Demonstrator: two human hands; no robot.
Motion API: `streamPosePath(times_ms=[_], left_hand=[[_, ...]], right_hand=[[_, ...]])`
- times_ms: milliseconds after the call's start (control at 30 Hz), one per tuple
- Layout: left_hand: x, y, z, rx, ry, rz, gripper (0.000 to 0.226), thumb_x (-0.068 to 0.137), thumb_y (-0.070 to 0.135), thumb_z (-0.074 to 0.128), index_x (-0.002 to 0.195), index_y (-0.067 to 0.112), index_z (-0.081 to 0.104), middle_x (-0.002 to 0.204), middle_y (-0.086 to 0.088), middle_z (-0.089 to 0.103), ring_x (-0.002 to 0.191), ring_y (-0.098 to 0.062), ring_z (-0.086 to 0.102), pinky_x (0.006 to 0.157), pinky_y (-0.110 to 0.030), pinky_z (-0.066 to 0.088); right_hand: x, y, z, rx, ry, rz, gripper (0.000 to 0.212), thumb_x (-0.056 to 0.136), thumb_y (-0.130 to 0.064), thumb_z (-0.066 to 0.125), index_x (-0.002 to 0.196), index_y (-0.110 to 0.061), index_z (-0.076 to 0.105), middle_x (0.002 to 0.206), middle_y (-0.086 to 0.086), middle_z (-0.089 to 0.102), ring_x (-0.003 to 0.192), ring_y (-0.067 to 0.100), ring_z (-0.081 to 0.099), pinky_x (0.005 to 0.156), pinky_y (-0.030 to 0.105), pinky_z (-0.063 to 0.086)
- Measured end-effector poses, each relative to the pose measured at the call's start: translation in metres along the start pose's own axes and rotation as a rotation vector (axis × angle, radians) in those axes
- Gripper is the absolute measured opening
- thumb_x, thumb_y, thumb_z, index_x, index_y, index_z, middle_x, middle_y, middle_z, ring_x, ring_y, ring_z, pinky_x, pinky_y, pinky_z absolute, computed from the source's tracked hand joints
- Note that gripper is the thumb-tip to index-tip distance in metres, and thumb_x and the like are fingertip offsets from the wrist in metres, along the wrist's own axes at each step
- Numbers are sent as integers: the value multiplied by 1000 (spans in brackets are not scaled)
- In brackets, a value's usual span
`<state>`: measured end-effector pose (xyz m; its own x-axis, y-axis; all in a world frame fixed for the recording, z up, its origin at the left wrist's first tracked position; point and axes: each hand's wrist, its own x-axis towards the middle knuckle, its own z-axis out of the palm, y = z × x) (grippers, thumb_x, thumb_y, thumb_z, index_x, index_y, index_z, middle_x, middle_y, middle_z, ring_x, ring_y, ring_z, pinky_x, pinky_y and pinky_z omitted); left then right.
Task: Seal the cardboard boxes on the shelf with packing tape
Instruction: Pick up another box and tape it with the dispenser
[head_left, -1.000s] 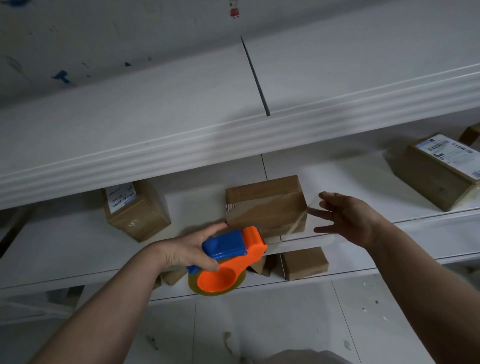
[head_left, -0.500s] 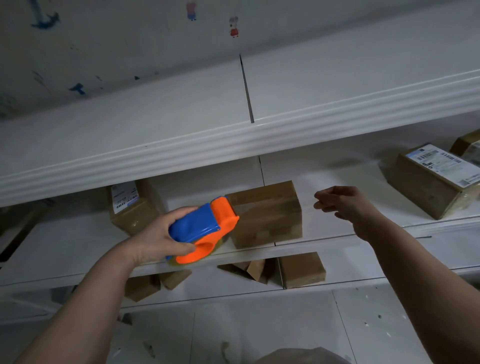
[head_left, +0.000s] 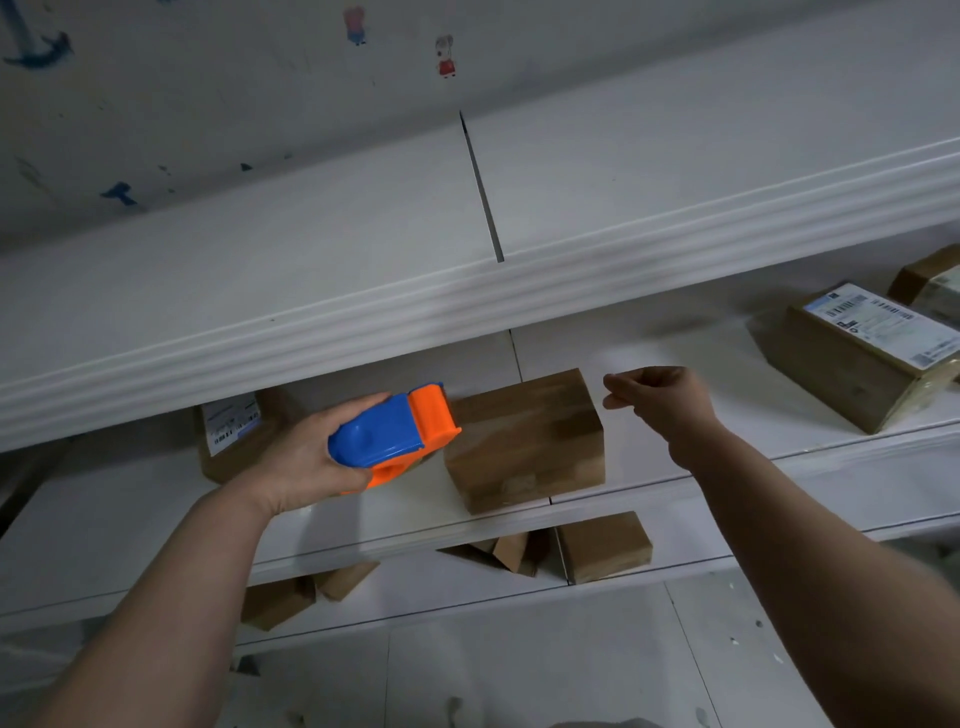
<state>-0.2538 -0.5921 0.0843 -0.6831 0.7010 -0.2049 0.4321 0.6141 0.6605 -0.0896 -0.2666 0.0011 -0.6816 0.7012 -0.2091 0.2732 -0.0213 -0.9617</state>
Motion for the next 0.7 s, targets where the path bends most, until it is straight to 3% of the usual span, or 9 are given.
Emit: streamPosePath(times_ms=[67,167,333,533,700], left_hand=[[6,-3,-4,15,-6,2,78,47,35,69,113,70,47,127,21,58,113,0,58,95,-23,47],[13,-5,-7,42,-37,-2,83,48,36,70,123,59,46,127,18,59,114,-4,58,102,-33,46],[23,1,-4,15,-33,-1,86,45,37,69,127,55,47,122,22,61,108,1,59,90,-22,47],[34,-3,-6,57,-45,-8,94,46,36,70,137,45,47,126,20,61,114,-1,59,97,-25,47],[38,-6,-4,104,-62,-30,94,46,37,70,137,45,47,124,19,61,111,-2,60,94,-25,49]], right_hand=[[3,1,1,-15,5,2,11,84,-36,71,78,-26,72,75,-8,74,91,11,67,90,40,53],[8,3,1,-31,6,6,11,85,-36,71,80,-26,72,76,-8,74,90,11,67,89,38,53],[16,3,-2,-37,14,3,10,86,-35,70,78,-29,71,77,-7,74,88,10,66,80,30,51],[25,7,-1,-50,10,27,9,85,-35,71,79,-29,71,76,-7,74,87,11,66,83,32,51],[29,18,4,-85,3,59,11,85,-37,71,78,-28,73,74,-9,74,88,11,66,84,34,53]])
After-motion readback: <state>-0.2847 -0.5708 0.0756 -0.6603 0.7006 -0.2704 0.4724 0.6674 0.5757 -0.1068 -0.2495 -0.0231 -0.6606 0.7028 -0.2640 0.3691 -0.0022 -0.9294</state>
